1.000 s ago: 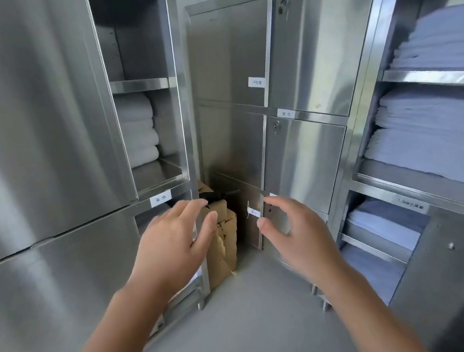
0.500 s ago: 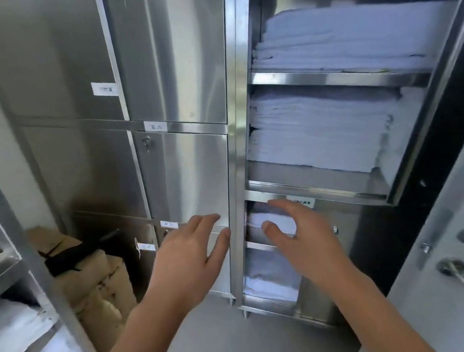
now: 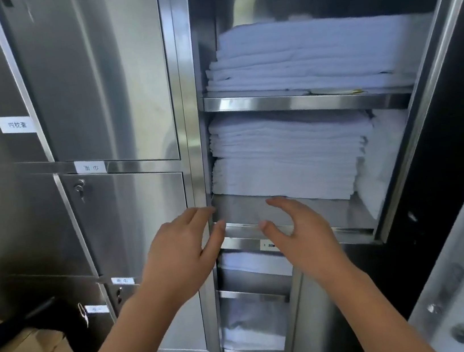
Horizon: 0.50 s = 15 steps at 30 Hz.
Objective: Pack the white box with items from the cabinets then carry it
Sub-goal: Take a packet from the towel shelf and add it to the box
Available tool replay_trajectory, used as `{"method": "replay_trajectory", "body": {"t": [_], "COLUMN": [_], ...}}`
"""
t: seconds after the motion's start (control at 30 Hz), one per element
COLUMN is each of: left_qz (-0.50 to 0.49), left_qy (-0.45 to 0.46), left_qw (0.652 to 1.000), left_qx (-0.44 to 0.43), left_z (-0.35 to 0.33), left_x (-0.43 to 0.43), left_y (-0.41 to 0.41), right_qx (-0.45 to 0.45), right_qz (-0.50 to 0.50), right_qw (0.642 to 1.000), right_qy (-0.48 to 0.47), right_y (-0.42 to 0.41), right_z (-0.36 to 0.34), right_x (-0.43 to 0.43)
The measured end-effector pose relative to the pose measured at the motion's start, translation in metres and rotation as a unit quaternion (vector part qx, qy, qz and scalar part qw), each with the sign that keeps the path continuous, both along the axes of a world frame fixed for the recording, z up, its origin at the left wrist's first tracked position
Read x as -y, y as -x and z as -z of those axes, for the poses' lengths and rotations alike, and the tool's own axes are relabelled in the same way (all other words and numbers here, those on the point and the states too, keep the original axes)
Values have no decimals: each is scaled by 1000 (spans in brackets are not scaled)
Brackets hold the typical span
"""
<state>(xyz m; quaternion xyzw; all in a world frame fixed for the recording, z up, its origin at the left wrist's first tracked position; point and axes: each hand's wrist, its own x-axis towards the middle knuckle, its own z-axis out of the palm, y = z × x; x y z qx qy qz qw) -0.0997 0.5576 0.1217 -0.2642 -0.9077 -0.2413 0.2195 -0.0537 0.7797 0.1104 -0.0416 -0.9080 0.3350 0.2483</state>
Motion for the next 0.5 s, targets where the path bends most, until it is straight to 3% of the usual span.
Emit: {"method": "replay_trajectory", "body": {"t": [0.5], "left_qz": [201], "left_qy": [-15], "left_qw": [977], "left_qx": [-64], "left_z": [-70], "left_x": [-107], "left_y": [166], "right_qx": [-79], "right_qz": [180], "right_qw": [980], "right_qy": [-27], "right_y": [80], "right_z": [-69], "right_x": [-82]}}
